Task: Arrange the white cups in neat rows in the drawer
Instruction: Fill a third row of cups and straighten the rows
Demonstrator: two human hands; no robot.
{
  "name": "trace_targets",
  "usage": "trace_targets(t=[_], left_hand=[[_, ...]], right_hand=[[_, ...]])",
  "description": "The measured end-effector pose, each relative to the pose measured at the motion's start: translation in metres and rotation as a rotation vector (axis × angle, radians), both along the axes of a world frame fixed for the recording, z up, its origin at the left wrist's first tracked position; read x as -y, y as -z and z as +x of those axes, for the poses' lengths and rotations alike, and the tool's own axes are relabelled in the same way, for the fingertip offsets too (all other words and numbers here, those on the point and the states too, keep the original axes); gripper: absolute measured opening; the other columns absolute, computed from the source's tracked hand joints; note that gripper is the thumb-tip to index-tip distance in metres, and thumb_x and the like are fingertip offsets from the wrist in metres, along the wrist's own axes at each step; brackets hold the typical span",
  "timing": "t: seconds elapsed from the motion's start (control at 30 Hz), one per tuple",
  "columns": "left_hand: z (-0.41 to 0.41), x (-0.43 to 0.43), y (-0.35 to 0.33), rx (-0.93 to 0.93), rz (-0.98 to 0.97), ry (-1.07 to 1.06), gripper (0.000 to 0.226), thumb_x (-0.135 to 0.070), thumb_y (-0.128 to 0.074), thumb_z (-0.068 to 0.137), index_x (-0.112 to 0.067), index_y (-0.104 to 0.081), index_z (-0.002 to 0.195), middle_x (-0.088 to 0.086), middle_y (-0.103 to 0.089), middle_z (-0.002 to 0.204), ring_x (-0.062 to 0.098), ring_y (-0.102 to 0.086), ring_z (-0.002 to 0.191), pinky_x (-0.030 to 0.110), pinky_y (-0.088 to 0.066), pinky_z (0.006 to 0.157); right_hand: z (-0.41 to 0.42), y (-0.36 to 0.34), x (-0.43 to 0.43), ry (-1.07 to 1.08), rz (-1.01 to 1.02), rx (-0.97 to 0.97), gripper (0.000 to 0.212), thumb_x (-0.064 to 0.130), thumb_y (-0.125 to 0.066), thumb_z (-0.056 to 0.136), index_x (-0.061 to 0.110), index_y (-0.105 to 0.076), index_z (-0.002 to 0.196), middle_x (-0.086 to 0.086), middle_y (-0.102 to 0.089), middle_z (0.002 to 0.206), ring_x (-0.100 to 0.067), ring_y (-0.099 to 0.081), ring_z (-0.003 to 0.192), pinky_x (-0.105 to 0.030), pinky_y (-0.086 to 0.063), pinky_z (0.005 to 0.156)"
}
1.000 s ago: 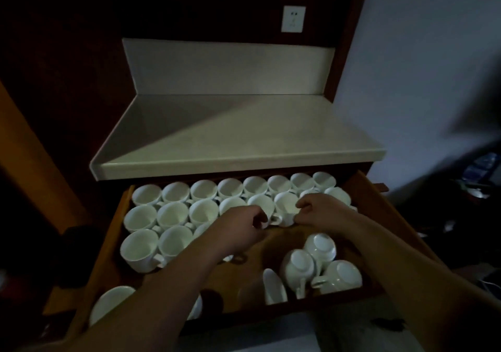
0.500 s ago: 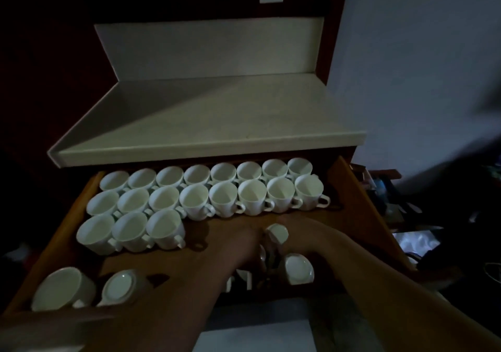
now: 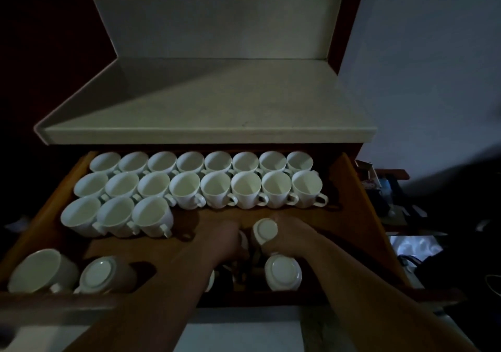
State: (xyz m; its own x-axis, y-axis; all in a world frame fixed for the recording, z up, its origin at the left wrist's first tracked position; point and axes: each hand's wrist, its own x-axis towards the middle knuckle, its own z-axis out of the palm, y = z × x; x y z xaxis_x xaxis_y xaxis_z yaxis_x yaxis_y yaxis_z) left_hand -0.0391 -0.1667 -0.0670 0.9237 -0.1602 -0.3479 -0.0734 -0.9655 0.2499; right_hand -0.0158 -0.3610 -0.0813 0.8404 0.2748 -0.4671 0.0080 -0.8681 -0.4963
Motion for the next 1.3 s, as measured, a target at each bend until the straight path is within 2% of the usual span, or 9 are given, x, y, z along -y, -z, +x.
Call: trace_targets(t=[0.2, 0.4, 0.57, 0.7, 0.8, 0.93, 1.13, 1.23, 1.3], left_hand=[[-0.001, -0.012, -0.008, 0.033, -0.23, -0.212, 0.047, -0.064, -0.069, 0.053, -0.031, -0.062, 0.085, -0.012, -0.066, 0.084, 0.01, -0.062, 0.079, 0.034, -0.053, 0.069], [-0.005, -0.024, -0.034, -0.005, -0.668, -0.586, 0.042, -0.052, -0.075, 0.078, -0.03, -0.062, 0.111, -0.007, -0.066, 0.103, 0.013, -0.063, 0.091, 0.035, -0.052, 0.076], [-0.002, -0.028, -0.046, -0.24, -1.483, -0.962, 0.046, -0.034, -0.084, 0.074, -0.014, -0.07, 0.112, 0.016, -0.072, 0.116, 0.035, -0.071, 0.1, 0.045, -0.059, 0.087], [-0.004, -0.028, -0.054, -0.441, -1.934, -1.004, 0.057, -0.022, -0.08, 0.078, -0.003, -0.058, 0.128, 0.026, -0.069, 0.123, 0.045, -0.07, 0.108, 0.051, -0.057, 0.095], [-0.003, -0.031, -0.05, -0.48, -1.999, -0.963, 0.069, -0.03, -0.08, 0.076, -0.005, -0.055, 0.135, 0.028, -0.066, 0.128, 0.043, -0.067, 0.113, 0.048, -0.051, 0.104], [-0.004, -0.03, -0.054, -0.378, -1.927, -0.991, 0.062, -0.031, -0.077, 0.074, -0.009, -0.06, 0.13, 0.025, -0.064, 0.132, 0.034, -0.063, 0.098, 0.036, -0.047, 0.074], [-0.009, -0.041, -0.054, -0.35, -1.945, -0.85, 0.079, -0.017, -0.082, 0.068, -0.003, -0.05, 0.139, 0.035, -0.054, 0.139, 0.045, -0.066, 0.104, 0.044, -0.059, 0.074], [-0.008, -0.044, -0.058, -0.33, -2.054, -0.951, 0.066, -0.021, -0.08, 0.076, -0.004, -0.054, 0.134, 0.032, -0.06, 0.132, 0.048, -0.065, 0.107, 0.054, -0.057, 0.081], [-0.01, -0.044, -0.066, -0.268, -1.994, -0.921, 0.052, -0.021, -0.077, 0.084, -0.004, -0.058, 0.13, 0.025, -0.066, 0.124, 0.037, -0.071, 0.098, 0.046, -0.058, 0.076]], right_hand=[[0.006, 0.011, 0.01, 0.1, 0.132, 0.05, 0.072, 0.049, -0.083, 0.05, 0.024, -0.06, 0.113, 0.009, -0.072, 0.091, -0.005, -0.07, 0.081, -0.025, -0.056, 0.057], [-0.001, -0.017, 0.01, 0.001, 0.177, 0.072, 0.042, 0.032, -0.089, 0.055, 0.026, -0.076, 0.094, 0.012, -0.077, 0.091, -0.001, -0.071, 0.084, -0.03, -0.06, 0.075], [0.0, -0.009, 0.01, 0.046, 0.166, 0.046, 0.067, 0.029, -0.093, 0.052, 0.033, -0.066, 0.113, 0.01, -0.075, 0.104, -0.007, -0.071, 0.097, -0.041, -0.062, 0.084], [-0.006, -0.019, 0.007, 0.116, 0.16, 0.04, 0.083, 0.028, -0.094, 0.055, 0.024, -0.052, 0.127, 0.008, -0.063, 0.119, -0.013, -0.062, 0.11, -0.037, -0.057, 0.091], [-0.008, -0.019, 0.007, 0.135, 0.179, 0.031, 0.082, 0.028, -0.092, 0.055, 0.024, -0.053, 0.127, 0.008, -0.065, 0.118, -0.013, -0.063, 0.11, -0.041, -0.058, 0.093], [-0.007, -0.023, 0.004, 0.259, 0.314, 0.035, 0.062, 0.024, -0.084, 0.068, 0.027, -0.054, 0.122, 0.007, -0.068, 0.113, -0.013, -0.067, 0.103, -0.041, -0.06, 0.089], [-0.008, -0.029, 0.003, 0.393, 0.45, 0.031, 0.061, 0.029, -0.081, 0.078, 0.031, -0.048, 0.129, 0.003, -0.061, 0.12, -0.021, -0.063, 0.108, -0.049, -0.06, 0.09], [-0.01, -0.032, 0.004, 0.407, 0.483, 0.023, 0.065, 0.028, -0.082, 0.081, 0.026, -0.046, 0.135, 0.004, -0.059, 0.118, -0.014, -0.062, 0.102, -0.035, -0.058, 0.077], [-0.01, -0.038, 0.004, 0.427, 0.506, 0.024, 0.063, 0.029, -0.083, 0.082, 0.024, -0.046, 0.133, 0.006, -0.058, 0.114, -0.009, -0.06, 0.099, -0.026, -0.051, 0.068]])
